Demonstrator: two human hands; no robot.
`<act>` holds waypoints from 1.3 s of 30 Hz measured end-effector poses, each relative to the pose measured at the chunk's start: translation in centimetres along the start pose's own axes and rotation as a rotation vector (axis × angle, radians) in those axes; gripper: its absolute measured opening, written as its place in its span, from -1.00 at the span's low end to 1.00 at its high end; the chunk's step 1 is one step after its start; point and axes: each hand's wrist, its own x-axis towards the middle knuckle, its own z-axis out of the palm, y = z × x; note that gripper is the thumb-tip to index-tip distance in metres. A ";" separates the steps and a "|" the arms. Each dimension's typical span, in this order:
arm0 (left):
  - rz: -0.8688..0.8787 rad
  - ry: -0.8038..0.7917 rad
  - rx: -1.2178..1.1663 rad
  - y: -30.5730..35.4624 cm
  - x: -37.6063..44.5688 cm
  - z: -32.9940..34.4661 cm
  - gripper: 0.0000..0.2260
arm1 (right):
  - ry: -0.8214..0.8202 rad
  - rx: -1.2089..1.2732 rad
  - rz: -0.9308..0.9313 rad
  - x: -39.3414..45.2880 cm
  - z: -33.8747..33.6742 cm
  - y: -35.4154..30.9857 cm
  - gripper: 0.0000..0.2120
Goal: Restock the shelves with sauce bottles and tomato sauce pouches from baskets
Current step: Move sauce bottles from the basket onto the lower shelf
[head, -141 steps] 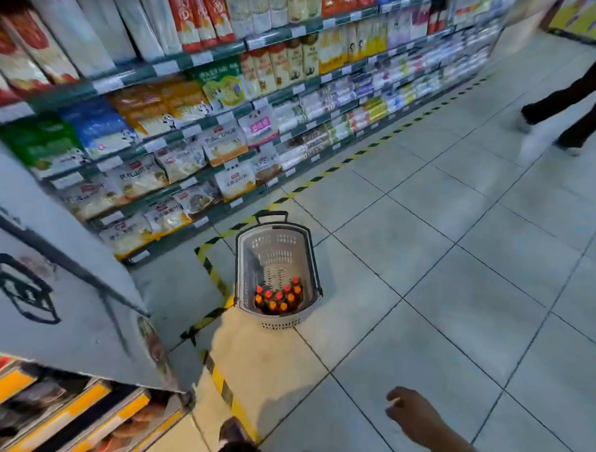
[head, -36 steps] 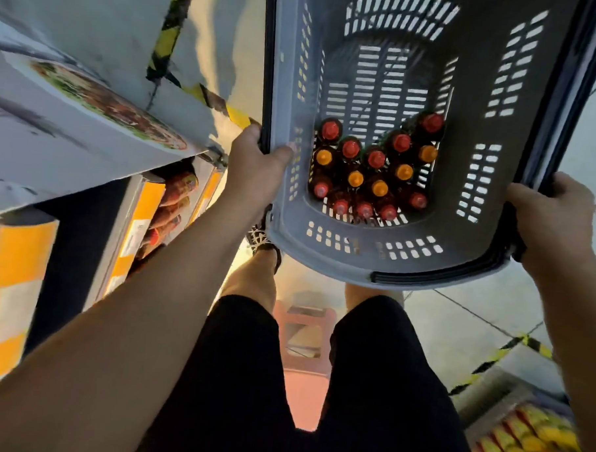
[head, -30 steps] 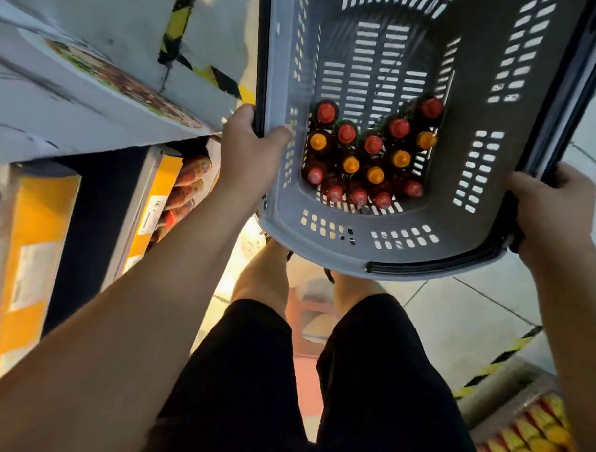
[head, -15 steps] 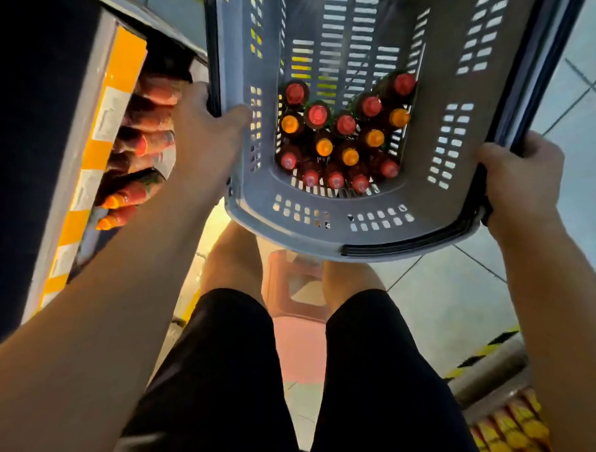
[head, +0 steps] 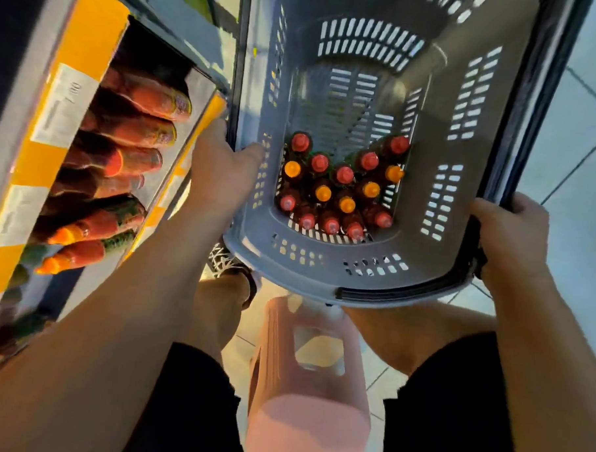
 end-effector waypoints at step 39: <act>0.318 -0.099 0.521 -2.8 -4.4 2.8 -0.70 | 0.007 -0.424 -0.559 11.2 1.0 -0.9 -0.66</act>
